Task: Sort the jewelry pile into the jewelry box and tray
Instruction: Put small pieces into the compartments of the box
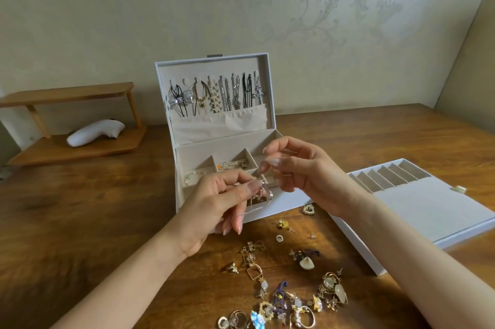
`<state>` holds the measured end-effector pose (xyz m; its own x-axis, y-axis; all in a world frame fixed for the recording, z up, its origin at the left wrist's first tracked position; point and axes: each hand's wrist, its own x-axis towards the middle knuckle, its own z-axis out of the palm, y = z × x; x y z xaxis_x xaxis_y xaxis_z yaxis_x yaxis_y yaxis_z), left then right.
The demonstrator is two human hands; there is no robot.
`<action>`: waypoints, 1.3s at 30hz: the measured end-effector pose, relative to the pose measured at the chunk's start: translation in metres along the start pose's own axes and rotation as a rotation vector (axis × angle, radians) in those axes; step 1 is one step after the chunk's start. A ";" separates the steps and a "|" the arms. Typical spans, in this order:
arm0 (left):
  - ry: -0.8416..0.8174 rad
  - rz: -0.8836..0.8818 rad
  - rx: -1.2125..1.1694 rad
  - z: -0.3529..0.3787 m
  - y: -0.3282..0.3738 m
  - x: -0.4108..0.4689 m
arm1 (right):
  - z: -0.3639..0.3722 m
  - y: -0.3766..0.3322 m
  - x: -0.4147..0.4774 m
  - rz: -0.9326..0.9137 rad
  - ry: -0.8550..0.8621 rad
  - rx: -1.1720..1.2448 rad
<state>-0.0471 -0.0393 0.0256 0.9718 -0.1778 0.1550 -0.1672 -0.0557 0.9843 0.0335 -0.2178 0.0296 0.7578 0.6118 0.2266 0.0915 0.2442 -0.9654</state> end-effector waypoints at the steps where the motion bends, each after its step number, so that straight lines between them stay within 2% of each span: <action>1: 0.003 -0.003 -0.049 -0.001 0.001 0.000 | 0.000 0.001 -0.001 -0.050 0.038 -0.081; 3: 0.017 -0.002 -0.090 -0.002 0.001 0.001 | 0.001 0.000 -0.002 -0.171 0.070 -0.261; 7: 0.077 -0.028 -0.092 -0.003 0.000 0.003 | 0.006 -0.001 -0.006 -0.297 -0.058 -0.409; 10: 0.086 -0.037 -0.101 -0.003 -0.001 0.003 | 0.009 0.007 -0.003 -0.378 -0.060 -0.536; 13: 0.058 -0.040 -0.112 -0.003 0.000 0.002 | 0.011 0.012 0.000 -0.389 0.001 -0.480; 19: 0.041 -0.055 -0.127 0.000 0.001 0.001 | 0.009 0.010 -0.002 -0.300 -0.079 -0.248; 23: 0.069 -0.034 -0.057 0.002 -0.001 0.002 | 0.010 0.010 0.000 -0.261 -0.033 -0.181; 27: 0.147 0.071 0.170 0.001 -0.004 0.000 | 0.004 0.005 0.001 -0.205 0.061 -0.064; 33: 0.423 0.472 0.875 0.000 -0.013 -0.001 | 0.001 0.000 0.000 -0.123 0.032 0.016; 35: 0.473 0.554 0.977 -0.001 -0.012 0.001 | 0.002 -0.001 -0.001 -0.105 0.058 -0.018; 37: 0.425 0.528 0.918 0.003 -0.010 -0.001 | 0.004 -0.001 -0.002 -0.110 0.070 -0.067; 39: 0.252 0.291 0.577 0.011 -0.008 -0.003 | 0.005 -0.002 -0.004 -0.116 0.091 -0.116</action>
<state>-0.0505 -0.0490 0.0161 0.8714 -0.0352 0.4893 -0.4207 -0.5666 0.7085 0.0270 -0.2164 0.0316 0.7927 0.5127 0.3300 0.2520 0.2174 -0.9430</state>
